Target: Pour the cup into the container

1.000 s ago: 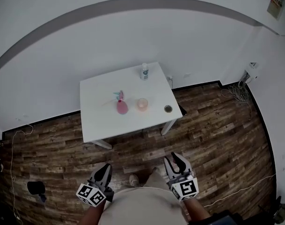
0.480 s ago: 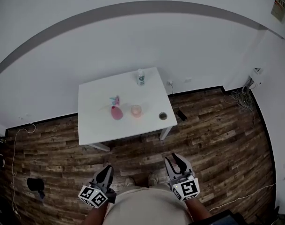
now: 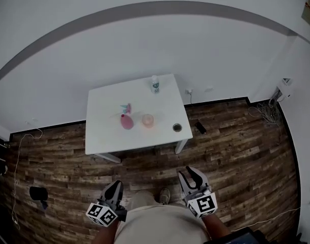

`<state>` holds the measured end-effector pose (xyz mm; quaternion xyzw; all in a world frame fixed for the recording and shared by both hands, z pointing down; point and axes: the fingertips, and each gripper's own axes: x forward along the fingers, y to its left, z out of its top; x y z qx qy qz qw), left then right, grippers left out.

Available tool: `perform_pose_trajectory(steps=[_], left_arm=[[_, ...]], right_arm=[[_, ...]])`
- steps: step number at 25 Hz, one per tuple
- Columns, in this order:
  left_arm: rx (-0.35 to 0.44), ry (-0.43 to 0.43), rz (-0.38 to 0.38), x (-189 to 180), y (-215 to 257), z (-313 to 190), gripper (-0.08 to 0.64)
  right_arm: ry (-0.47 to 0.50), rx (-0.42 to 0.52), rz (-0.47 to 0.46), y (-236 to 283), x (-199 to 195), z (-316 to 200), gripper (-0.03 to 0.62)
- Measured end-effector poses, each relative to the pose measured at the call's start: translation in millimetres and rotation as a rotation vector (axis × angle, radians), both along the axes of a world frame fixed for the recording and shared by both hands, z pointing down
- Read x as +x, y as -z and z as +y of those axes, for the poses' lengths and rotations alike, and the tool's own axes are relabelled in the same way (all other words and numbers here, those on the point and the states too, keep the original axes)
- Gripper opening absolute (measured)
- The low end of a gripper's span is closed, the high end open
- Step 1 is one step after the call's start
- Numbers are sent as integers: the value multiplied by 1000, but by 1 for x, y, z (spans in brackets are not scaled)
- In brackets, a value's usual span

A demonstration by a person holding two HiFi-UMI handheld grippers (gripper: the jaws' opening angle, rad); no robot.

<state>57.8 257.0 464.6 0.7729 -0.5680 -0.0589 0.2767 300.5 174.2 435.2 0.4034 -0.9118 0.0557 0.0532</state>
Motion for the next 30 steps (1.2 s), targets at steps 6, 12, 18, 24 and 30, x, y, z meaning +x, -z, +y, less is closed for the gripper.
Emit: perform_pose_trajectory(steps=[6, 12, 18, 24, 30], left_arm=[[-12, 24, 0, 2, -2, 2, 12], [-15, 45, 0, -5, 3, -4, 12], [-23, 37, 7, -19, -4, -12, 12], [-24, 16, 17, -36, -1, -42, 14], [-13, -32, 35, -54, 0, -72, 23]], right_arm=[[25, -24, 2, -5, 0, -2, 109], [43, -38, 5, -8, -8, -10, 109], [40, -51, 10, -12, -21, -20, 109], [22, -54, 18, -12, -38, -37, 109], [-11, -53, 21, -7, -60, -59, 110]])
